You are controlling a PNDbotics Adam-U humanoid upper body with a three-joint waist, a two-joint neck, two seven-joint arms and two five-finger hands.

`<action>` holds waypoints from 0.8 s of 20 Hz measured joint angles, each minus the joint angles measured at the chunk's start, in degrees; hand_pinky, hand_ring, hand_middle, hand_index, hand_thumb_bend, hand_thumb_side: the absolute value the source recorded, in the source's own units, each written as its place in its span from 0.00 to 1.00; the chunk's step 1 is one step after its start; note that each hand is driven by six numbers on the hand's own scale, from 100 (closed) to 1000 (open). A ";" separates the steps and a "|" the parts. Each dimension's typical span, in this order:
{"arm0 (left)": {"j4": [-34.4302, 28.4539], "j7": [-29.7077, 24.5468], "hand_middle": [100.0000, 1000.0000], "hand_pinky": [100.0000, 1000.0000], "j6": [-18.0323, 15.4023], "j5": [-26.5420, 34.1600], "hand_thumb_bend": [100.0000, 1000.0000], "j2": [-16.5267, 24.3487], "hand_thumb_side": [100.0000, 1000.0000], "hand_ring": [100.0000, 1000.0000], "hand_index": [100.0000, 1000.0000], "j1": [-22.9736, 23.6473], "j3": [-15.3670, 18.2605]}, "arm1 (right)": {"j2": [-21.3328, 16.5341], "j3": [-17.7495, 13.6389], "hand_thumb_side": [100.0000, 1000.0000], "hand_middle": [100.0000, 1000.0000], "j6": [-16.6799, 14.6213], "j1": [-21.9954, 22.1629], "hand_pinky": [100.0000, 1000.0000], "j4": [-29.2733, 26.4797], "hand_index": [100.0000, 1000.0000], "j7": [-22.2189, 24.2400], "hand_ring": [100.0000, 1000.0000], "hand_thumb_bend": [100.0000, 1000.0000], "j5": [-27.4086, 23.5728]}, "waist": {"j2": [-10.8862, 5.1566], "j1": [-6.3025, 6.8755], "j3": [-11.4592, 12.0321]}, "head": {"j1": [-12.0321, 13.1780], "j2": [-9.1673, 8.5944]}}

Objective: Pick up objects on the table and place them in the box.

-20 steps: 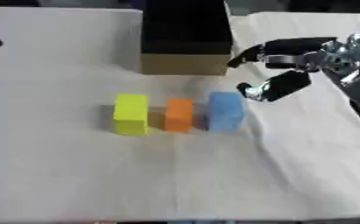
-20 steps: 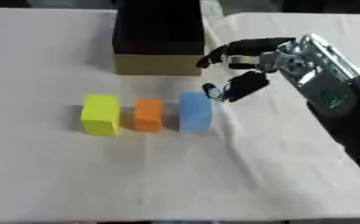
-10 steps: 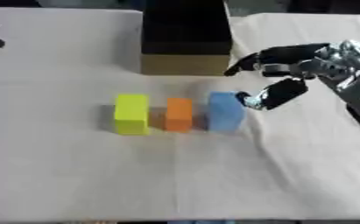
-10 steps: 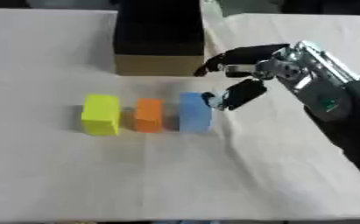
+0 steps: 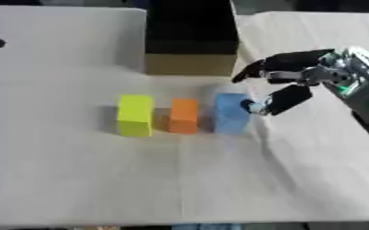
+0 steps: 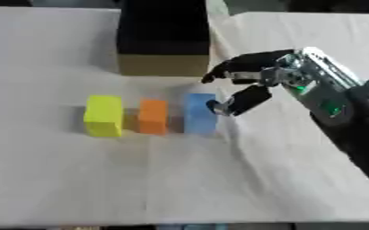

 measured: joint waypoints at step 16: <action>0.00 -0.57 0.58 0.68 -0.20 -0.49 0.03 0.00 0.92 0.53 0.76 -0.10 -0.33 | 1.12 0.82 0.88 0.92 -1.23 0.42 0.97 0.33 1.00 -0.39 0.97 0.12 2.87 | 1.37 0.51 -0.06 | -0.81 -2.47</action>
